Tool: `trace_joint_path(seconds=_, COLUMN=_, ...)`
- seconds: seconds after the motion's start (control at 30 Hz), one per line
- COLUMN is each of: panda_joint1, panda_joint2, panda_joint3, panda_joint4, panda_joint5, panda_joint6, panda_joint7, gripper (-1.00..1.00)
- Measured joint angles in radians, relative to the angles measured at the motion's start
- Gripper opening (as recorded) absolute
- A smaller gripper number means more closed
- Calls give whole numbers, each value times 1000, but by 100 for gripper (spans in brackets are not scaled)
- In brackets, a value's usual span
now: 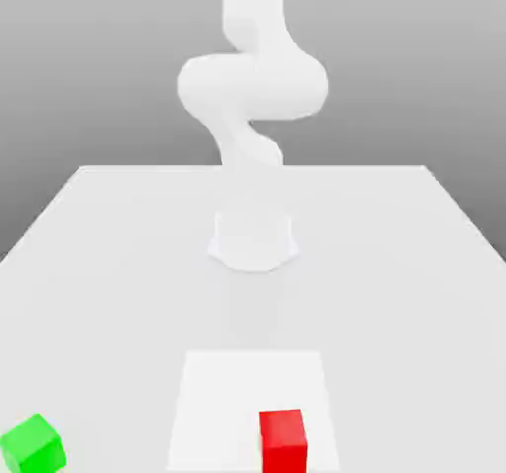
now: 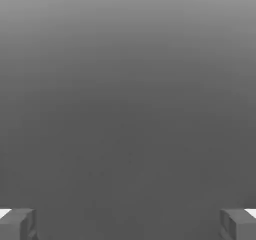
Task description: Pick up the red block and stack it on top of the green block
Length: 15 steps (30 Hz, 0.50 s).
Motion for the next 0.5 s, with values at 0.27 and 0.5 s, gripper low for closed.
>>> trace_joint_path(seconds=0.27, panda_joint1=6, panda_joint2=296, panda_joint3=13, panda_joint4=-45, panda_joint5=-5, panda_joint6=109, panda_joint7=-5, gripper=0)
trace_joint_path(seconds=0.5, panda_joint1=12, panda_joint2=550, panda_joint3=23, panda_joint4=-84, panda_joint5=-10, panda_joint6=203, panda_joint7=-7, gripper=0)
